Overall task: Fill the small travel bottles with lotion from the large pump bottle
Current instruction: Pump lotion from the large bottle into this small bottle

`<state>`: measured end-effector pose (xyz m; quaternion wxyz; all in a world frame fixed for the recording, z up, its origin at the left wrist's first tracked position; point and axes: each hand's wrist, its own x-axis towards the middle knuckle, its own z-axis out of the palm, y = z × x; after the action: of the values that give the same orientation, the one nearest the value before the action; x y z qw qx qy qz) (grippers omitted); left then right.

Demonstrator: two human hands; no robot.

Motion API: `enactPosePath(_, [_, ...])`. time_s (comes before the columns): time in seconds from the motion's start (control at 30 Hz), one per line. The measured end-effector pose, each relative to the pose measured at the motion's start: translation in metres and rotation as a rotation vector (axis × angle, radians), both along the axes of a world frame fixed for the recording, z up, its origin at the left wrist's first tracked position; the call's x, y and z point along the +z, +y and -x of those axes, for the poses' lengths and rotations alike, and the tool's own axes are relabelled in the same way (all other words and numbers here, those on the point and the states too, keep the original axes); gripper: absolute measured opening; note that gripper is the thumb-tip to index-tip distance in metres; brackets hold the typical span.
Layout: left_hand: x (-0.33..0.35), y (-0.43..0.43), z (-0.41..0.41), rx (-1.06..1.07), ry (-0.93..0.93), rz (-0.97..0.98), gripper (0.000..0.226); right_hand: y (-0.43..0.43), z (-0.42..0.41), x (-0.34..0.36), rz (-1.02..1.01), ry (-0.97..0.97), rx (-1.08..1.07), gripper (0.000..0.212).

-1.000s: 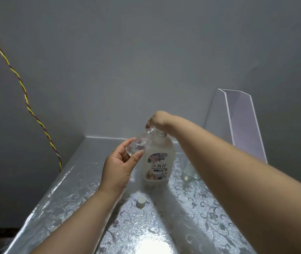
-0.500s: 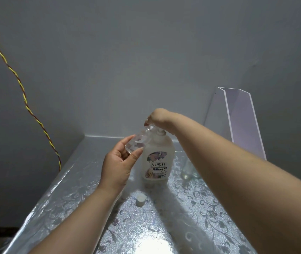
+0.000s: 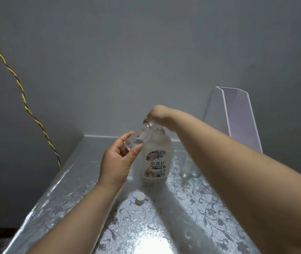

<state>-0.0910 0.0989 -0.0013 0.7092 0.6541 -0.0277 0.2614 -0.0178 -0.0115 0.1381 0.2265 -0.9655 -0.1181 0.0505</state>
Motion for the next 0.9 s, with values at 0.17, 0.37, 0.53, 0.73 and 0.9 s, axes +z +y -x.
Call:
enactPosePath(0.17, [-0.008, -0.001, 0.004, -0.009, 0.022, 0.026, 0.041, 0.002, -0.003, -0.012, 0.058, -0.004, -0.021, 0.036])
enactPosePath(0.37, [-0.004, -0.003, 0.006, -0.021, 0.005, 0.046, 0.041, -0.002, 0.002, -0.005, -0.015, 0.020, 0.022, 0.034])
enactPosePath(0.53, [0.005, 0.002, 0.003, -0.024, -0.020, 0.017, 0.045, -0.005, 0.004, 0.003, -0.098, 0.029, 0.037, 0.034])
enactPosePath(0.73, [-0.006, 0.000, 0.001, -0.025, 0.008, 0.042, 0.042, -0.001, 0.001, -0.009, -0.051, 0.050, 0.034, 0.034])
enactPosePath(0.9, [-0.010, -0.002, 0.004, -0.020, 0.006, 0.050, 0.039, -0.002, 0.004, -0.012, -0.084, 0.057, 0.022, 0.035])
